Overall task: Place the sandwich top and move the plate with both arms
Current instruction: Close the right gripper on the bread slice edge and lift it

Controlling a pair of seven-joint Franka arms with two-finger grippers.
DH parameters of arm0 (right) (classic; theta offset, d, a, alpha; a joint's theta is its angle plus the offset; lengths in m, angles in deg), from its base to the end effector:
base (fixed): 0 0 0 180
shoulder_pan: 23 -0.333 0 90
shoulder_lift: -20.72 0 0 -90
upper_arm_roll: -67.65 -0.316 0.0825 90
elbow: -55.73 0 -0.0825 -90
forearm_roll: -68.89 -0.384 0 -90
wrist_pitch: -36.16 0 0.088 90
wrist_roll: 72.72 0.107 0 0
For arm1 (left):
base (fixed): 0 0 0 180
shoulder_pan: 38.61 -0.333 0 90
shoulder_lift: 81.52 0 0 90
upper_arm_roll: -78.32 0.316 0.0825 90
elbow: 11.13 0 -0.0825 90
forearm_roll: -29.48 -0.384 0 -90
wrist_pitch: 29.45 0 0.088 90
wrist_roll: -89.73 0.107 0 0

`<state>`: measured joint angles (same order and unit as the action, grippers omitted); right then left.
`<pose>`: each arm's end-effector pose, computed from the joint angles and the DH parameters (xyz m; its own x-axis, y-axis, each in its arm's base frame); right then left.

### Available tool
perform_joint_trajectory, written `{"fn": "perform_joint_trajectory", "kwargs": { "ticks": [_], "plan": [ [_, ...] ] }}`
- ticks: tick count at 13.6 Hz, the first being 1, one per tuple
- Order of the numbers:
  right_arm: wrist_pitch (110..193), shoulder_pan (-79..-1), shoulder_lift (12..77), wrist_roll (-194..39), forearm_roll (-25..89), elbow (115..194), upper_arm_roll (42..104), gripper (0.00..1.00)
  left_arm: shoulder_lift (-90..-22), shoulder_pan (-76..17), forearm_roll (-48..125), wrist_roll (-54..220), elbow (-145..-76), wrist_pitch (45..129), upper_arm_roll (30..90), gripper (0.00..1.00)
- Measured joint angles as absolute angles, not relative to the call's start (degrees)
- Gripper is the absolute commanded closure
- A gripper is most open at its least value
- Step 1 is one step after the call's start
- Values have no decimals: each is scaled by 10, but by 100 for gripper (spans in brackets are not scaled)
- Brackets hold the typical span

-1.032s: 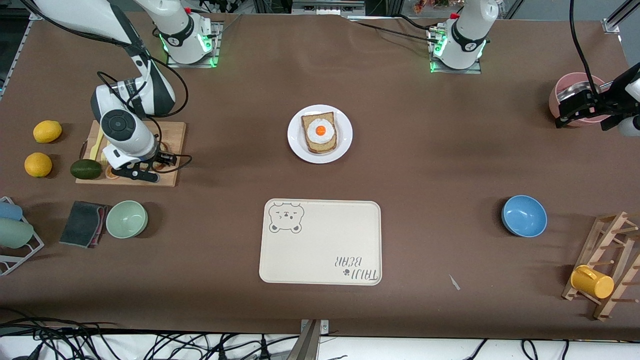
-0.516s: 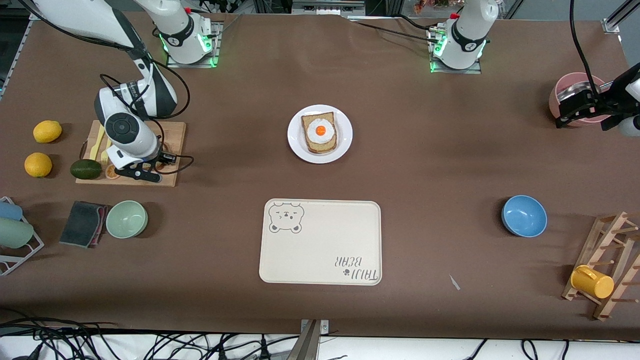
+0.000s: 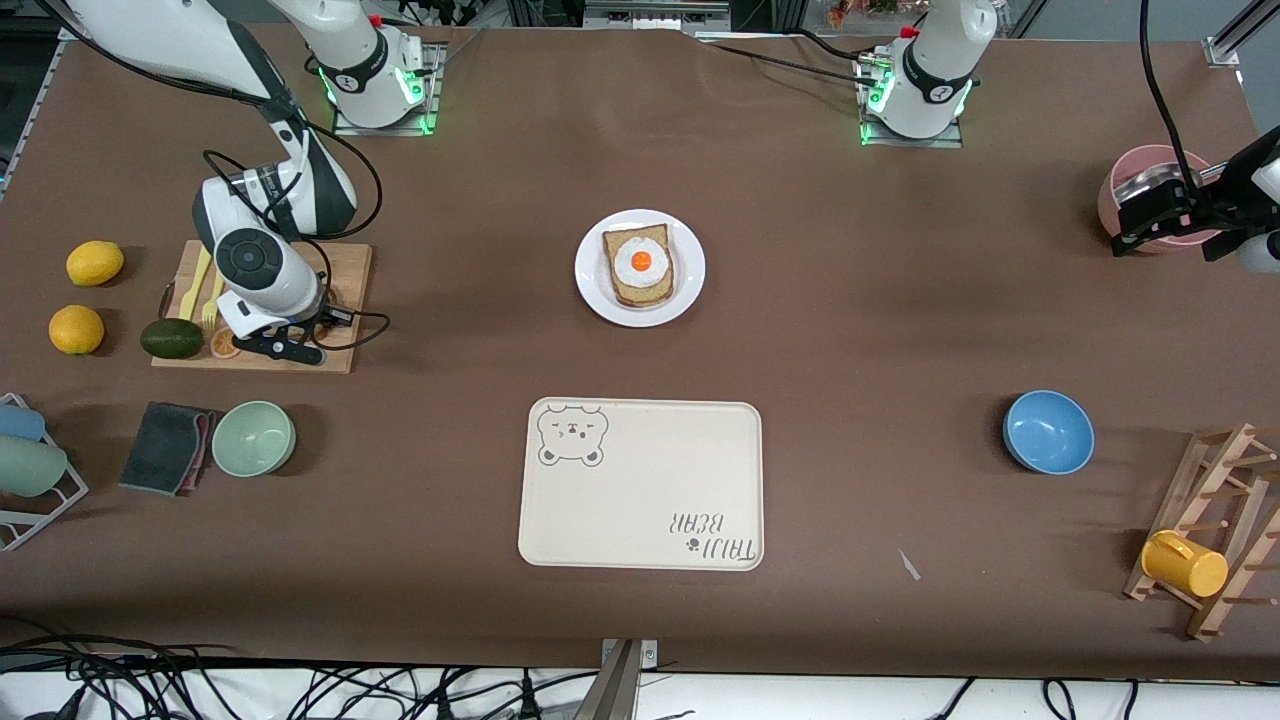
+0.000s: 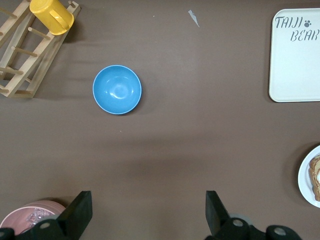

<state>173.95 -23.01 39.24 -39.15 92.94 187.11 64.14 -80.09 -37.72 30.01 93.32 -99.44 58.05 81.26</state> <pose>0.5059 0.0295 0.1931 0.9764 -0.1952 -0.0930 -0.1616 -0.9445 0.2859 0.5574 0.0186 0.6207 0.9989 -0.0273 -0.0385 -0.0269 -0.9996 0.0104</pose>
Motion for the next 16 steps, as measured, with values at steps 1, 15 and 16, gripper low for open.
{"fn": "perform_joint_trajectory", "kwargs": {
  "ticks": [1,15,16],
  "plan": [
    [1739,-230,392,-390,929,1871,641,100,-801,-377,300,933,-995,580,813,0],
    [1518,-231,381,-384,899,1735,574,100,-794,-377,300,933,-1009,580,813,0],
    [1475,-232,380,-384,874,1702,560,100,-794,-377,300,933,-1011,580,813,0]
  ]
}}
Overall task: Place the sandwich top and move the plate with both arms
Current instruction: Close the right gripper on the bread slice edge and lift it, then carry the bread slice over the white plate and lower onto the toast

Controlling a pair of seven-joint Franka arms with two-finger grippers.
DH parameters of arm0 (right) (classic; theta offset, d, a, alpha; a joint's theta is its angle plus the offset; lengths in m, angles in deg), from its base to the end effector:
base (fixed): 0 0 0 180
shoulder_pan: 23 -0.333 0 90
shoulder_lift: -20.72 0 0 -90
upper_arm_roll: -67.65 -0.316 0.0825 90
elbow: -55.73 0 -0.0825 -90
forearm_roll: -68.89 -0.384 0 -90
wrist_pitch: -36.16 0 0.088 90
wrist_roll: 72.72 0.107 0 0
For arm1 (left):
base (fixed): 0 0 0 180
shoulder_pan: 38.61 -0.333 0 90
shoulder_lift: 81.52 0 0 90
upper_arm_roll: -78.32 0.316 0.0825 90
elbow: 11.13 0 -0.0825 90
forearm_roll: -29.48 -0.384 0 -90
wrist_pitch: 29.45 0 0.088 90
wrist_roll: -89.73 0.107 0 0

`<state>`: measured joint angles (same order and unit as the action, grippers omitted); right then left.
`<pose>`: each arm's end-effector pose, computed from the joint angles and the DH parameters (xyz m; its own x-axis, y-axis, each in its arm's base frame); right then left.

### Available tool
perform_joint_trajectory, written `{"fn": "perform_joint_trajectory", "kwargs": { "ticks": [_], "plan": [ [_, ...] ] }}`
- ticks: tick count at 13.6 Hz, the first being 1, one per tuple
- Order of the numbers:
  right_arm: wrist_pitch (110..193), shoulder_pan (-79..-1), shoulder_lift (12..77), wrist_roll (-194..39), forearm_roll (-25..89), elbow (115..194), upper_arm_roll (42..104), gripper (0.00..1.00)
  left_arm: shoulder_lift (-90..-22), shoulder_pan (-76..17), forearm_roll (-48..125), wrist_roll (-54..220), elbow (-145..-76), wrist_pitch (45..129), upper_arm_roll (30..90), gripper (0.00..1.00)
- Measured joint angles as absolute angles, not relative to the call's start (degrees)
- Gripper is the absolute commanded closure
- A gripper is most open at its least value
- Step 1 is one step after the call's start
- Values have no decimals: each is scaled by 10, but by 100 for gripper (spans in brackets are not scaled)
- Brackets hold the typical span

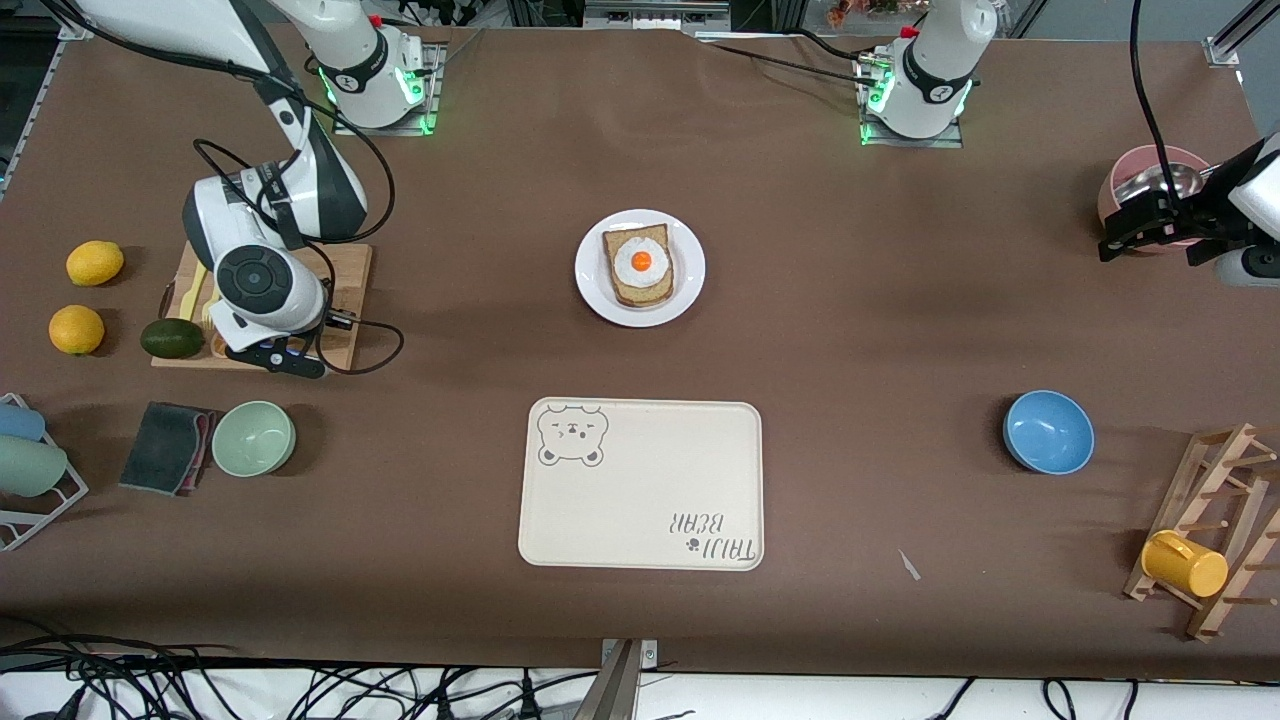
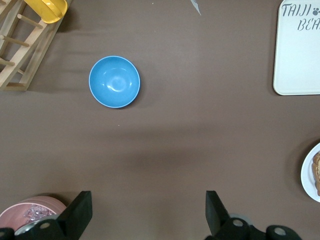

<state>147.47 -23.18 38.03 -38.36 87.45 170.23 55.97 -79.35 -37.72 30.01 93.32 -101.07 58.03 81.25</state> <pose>0.5543 0.0919 0.2893 0.9507 -0.2468 -0.1878 -0.1707 -0.9220 0.3476 0.5599 0.0184 0.6002 0.9964 -0.0274 -0.0801 -0.0265 -0.9996 0.0123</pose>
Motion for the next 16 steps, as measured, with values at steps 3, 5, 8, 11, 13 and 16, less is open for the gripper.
{"fn": "perform_joint_trajectory", "kwargs": {
  "ticks": [3,5,8,11,13,16],
  "plan": [
    [1396,-252,382,-365,809,1625,542,100,-792,-377,300,933,-1017,580,812,0],
    [1376,-277,390,-317,764,1590,541,100,-791,-377,300,933,-1021,581,812,0],
    [1368,-331,420,-195,713,1547,539,100,-790,-377,302,933,-1024,582,812,0],
    [1360,-391,458,-62,670,1508,537,100,-790,-377,303,933,-1024,584,812,0],
    [1360,-418,485,15,630,1484,537,100,-791,-377,303,933,-1023,585,812,0],
    [1359,-438,521,111,564,1445,537,100,-792,-377,303,933,-1021,587,812,0]
  ]
}}
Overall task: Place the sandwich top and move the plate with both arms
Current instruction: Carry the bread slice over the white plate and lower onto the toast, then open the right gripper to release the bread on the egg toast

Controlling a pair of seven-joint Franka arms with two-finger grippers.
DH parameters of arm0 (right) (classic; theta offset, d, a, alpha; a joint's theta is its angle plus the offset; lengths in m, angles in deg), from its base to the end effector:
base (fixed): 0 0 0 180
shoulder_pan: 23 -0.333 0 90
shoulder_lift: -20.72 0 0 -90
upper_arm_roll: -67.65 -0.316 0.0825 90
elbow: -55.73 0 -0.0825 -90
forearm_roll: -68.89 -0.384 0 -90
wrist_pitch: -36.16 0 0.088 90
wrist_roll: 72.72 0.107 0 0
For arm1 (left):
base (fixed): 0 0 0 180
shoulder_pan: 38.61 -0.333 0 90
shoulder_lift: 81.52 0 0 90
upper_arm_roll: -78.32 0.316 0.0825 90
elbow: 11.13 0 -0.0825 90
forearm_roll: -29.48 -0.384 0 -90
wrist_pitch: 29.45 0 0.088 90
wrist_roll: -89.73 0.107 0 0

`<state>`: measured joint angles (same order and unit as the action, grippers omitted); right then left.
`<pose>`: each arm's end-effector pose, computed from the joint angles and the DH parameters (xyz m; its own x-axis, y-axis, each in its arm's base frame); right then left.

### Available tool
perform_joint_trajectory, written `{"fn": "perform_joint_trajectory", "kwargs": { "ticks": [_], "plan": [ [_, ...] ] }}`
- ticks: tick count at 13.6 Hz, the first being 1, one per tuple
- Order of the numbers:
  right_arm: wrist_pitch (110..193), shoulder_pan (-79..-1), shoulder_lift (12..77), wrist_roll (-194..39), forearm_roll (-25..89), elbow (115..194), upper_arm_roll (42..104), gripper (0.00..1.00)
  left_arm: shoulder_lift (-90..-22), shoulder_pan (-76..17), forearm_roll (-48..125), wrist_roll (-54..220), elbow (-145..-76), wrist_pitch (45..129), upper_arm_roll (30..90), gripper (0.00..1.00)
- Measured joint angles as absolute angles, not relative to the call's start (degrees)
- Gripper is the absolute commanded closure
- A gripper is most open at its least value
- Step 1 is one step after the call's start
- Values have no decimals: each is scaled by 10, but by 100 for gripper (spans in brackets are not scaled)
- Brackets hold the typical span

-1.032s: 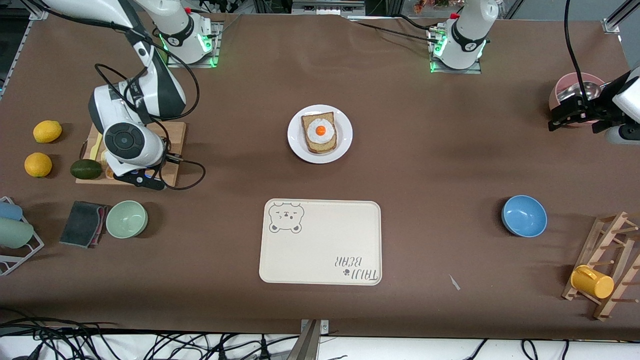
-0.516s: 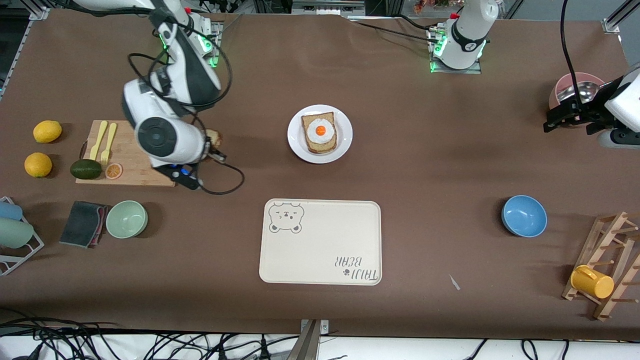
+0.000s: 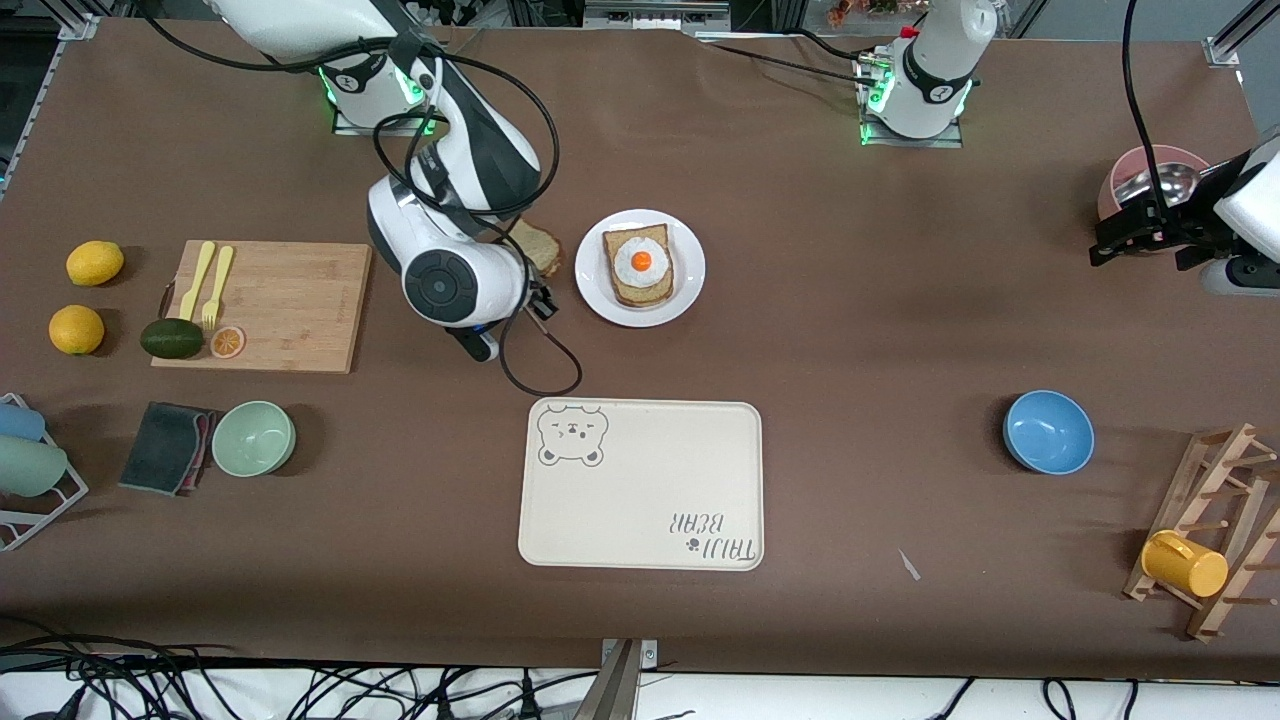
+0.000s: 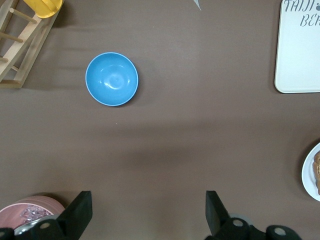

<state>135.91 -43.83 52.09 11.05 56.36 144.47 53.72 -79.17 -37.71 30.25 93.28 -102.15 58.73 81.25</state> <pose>0.5392 0.3727 0.3207 0.5051 -0.7910 -0.3451 -0.7366 -0.6035 0.3053 0.5612 0.0179 0.5907 0.9956 -0.0269 -0.0895 -0.0255 -0.9995 0.0169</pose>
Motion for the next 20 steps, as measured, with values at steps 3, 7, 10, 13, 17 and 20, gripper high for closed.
{"fn": "perform_joint_trajectory", "kwargs": {
  "ticks": [3,7,10,13,17,20],
  "plan": [
    [1359,-467,564,217,514,1398,537,100,-794,-377,303,933,-1020,589,813,0],
    [1361,-500,630,341,482,1349,537,100,-797,-377,303,933,-1001,592,813,0],
    [1386,-528,663,375,481,1338,537,100,-799,-378,303,933,-996,592,815,0],
    [1407,-537,681,379,486,1337,540,100,-803,-379,303,933,-996,602,818,0],
    [1432,-534,696,379,489,1336,553,100,-806,-378,303,933,-996,603,818,0],
    [1445,-534,701,379,489,1336,554,46,-806,-377,303,933,-996,603,816,0]
  ]
}}
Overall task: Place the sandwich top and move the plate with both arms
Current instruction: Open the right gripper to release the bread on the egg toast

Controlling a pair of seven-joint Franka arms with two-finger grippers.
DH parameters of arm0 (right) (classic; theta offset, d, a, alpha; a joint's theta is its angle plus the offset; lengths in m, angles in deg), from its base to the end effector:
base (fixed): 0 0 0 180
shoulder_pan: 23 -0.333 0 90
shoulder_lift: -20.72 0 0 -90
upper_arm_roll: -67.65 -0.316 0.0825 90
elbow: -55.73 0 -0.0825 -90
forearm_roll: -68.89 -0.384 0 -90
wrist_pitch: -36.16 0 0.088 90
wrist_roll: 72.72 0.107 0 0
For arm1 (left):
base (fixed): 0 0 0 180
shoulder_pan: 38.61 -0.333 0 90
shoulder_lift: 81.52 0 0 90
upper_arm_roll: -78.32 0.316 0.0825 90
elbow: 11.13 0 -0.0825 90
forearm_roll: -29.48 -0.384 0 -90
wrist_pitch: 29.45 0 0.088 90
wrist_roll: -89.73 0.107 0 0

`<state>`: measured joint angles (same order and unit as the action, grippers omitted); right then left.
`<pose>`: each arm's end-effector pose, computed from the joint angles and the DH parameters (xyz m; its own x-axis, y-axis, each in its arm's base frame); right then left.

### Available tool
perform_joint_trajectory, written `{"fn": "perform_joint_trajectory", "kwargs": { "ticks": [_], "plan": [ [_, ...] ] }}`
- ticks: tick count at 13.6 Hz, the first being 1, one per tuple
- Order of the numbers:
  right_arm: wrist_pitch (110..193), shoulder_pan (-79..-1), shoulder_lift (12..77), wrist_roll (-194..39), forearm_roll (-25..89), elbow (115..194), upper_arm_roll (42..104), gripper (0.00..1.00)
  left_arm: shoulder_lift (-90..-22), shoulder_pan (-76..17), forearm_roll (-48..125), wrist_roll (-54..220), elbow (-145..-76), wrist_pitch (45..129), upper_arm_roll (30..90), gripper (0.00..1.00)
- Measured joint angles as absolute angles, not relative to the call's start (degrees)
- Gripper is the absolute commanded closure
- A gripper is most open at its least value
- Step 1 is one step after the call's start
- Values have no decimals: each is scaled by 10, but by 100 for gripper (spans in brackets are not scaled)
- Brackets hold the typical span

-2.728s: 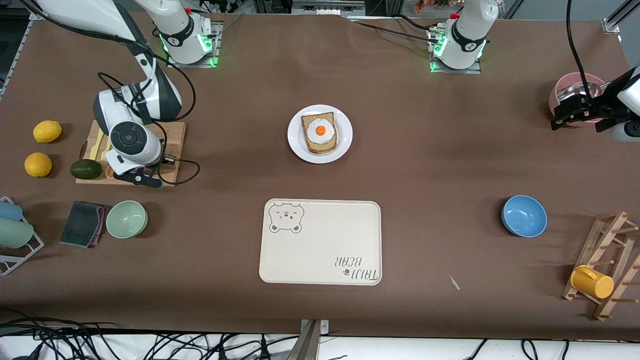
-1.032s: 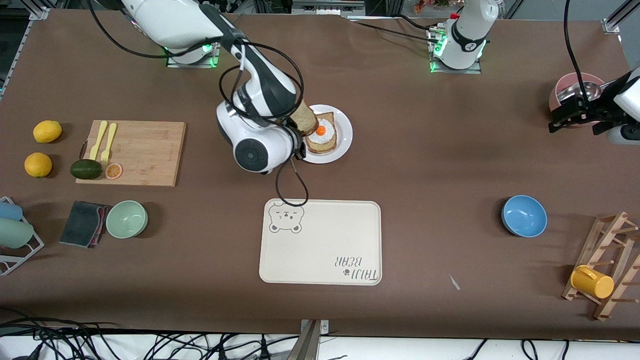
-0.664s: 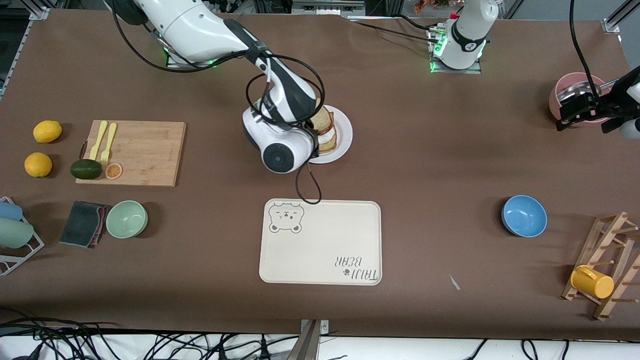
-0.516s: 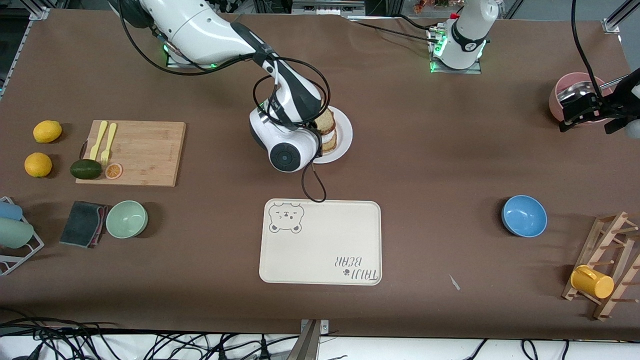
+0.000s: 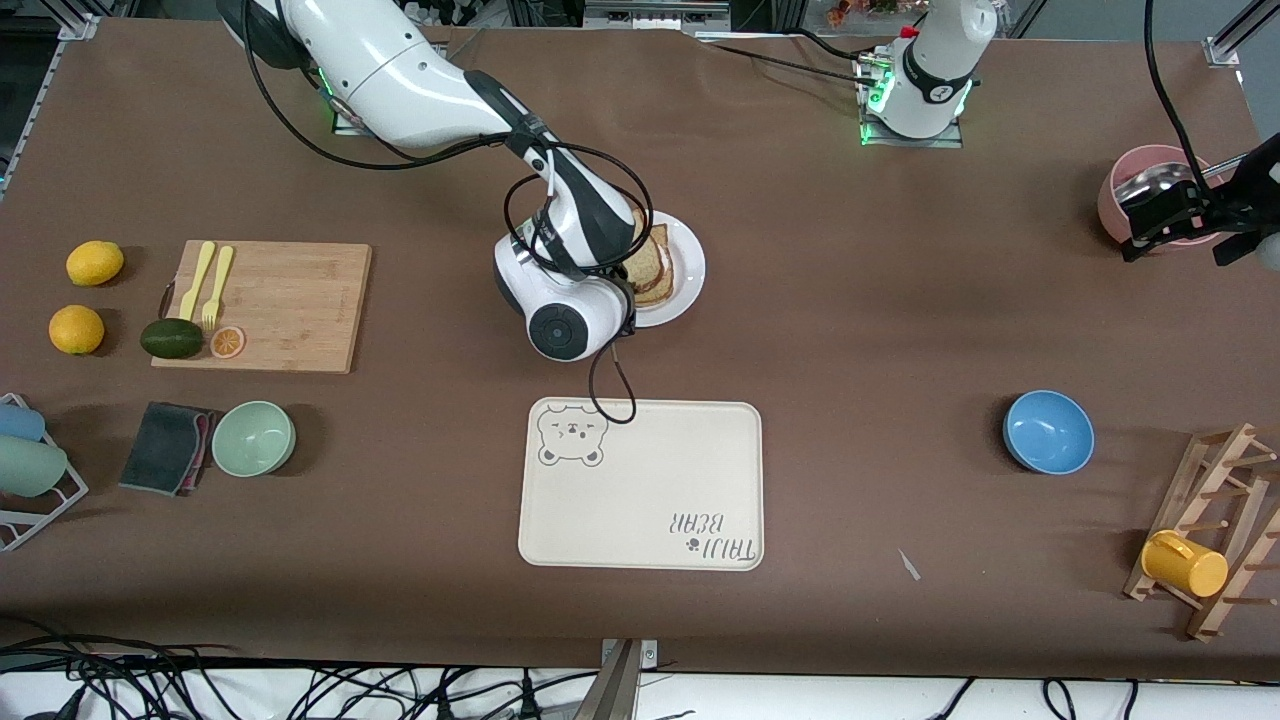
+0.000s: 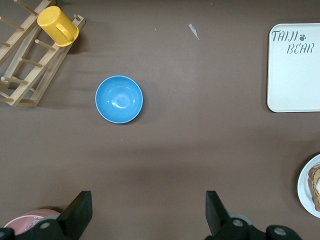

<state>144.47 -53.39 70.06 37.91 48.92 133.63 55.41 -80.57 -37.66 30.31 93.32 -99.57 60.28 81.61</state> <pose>0.5202 0.4737 0.1973 0.0942 -0.9570 -0.2744 -0.8560 -0.2186 0.4685 0.5591 0.0210 0.6277 0.9997 -0.0219 0.0068 -0.0220 -0.9997 0.0131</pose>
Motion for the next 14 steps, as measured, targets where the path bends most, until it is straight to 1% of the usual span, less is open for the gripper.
{"fn": "perform_joint_trajectory", "kwargs": {
  "ticks": [1,2,7,10,12,14],
  "plan": [
    [1452,-534,701,379,489,1336,554,21,-806,-376,303,933,-996,603,815,0],
    [1457,-534,702,379,489,1336,554,1,-806,-374,303,933,-997,603,814,0],
    [1459,-533,702,379,489,1302,559,1,-802,-363,303,933,-1000,616,813,0],
    [1445,-529,689,379,491,1277,571,1,-802,-363,303,933,-1000,619,814,0],
    [1428,-521,669,362,522,1266,576,1,-802,-363,303,933,-1000,619,814,0],
    [1423,-515,645,329,582,1262,577,1,-802,-363,303,933,-1000,620,817,0]
  ]
}}
